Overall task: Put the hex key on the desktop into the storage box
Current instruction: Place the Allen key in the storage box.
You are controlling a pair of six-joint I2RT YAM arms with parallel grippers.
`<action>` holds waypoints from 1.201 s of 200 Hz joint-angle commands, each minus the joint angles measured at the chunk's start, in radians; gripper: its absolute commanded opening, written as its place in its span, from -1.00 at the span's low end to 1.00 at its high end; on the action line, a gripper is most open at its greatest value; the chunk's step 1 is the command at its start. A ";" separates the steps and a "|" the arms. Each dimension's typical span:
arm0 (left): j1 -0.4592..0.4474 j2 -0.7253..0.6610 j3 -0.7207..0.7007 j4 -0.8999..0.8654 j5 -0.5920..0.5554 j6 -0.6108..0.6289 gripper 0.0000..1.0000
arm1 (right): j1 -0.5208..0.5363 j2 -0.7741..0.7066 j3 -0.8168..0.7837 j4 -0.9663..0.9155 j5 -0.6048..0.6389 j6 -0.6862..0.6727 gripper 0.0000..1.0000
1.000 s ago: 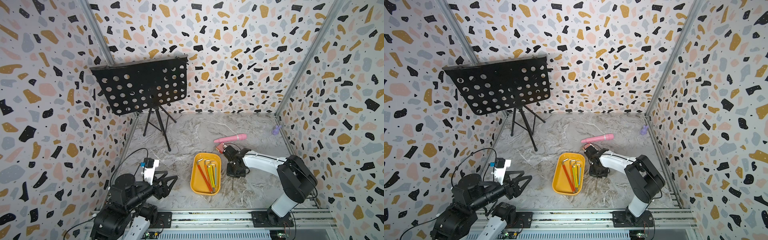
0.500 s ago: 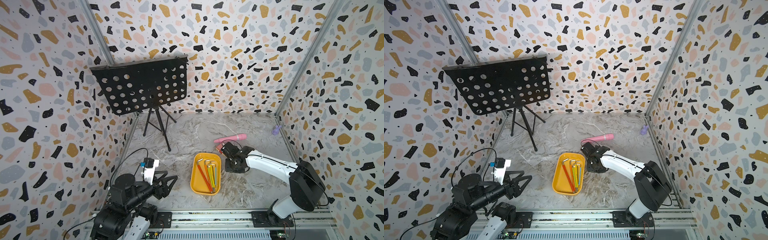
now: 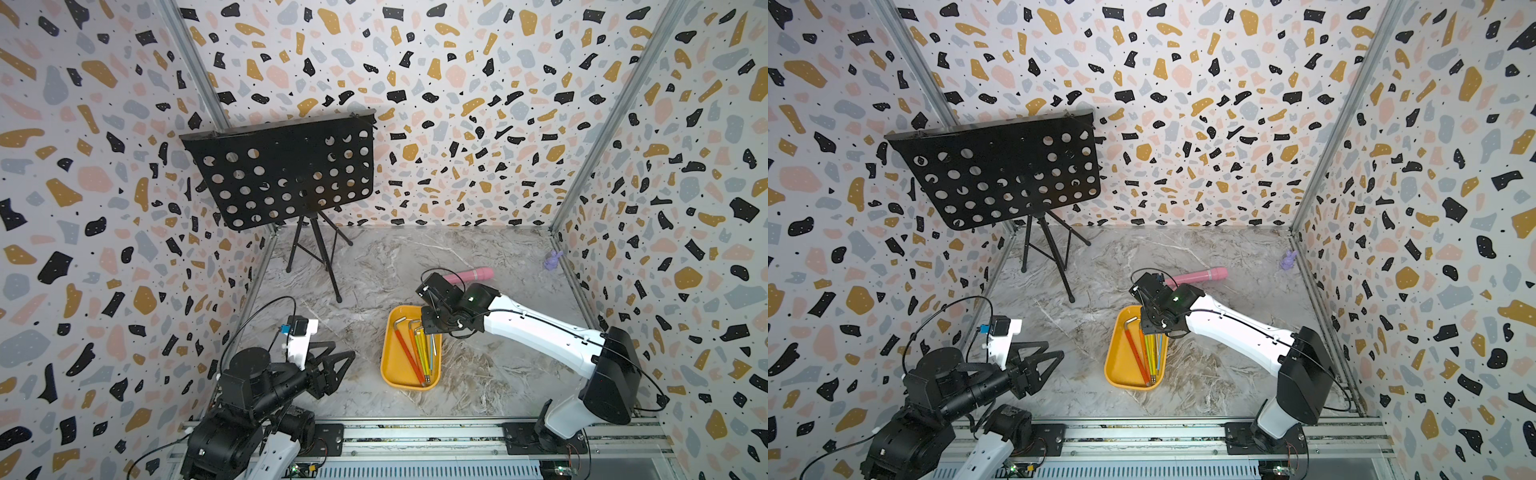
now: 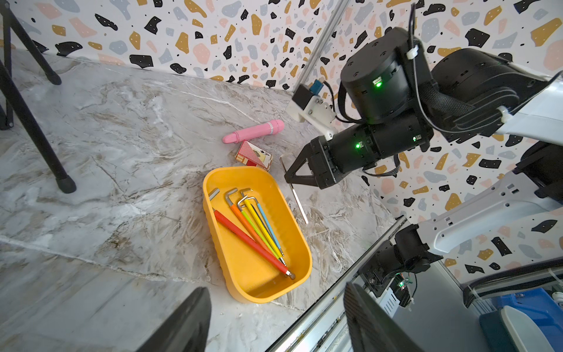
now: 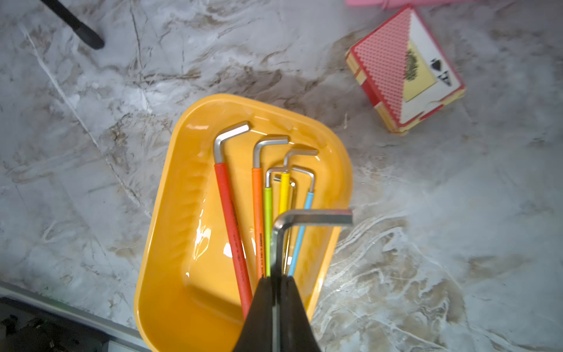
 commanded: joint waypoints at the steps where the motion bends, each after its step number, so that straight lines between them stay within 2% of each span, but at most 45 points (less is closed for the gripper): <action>1: 0.006 -0.005 -0.006 0.051 0.008 0.012 0.46 | 0.007 0.044 0.012 0.010 -0.068 -0.011 -1.00; 73: 0.006 0.000 -0.006 0.052 0.007 0.013 0.46 | 0.006 0.195 -0.003 0.081 -0.147 0.007 -1.00; 199: 0.007 0.001 -0.007 0.052 0.007 0.012 0.46 | -0.008 0.304 -0.006 0.091 -0.123 -0.019 -1.00; 219: 0.006 0.001 -0.006 0.051 0.006 0.012 0.46 | -0.010 0.297 -0.011 0.090 -0.121 -0.019 -0.53; 240: 0.008 0.002 -0.006 0.052 0.007 0.012 0.46 | -0.010 0.270 -0.015 0.088 -0.111 -0.027 -0.35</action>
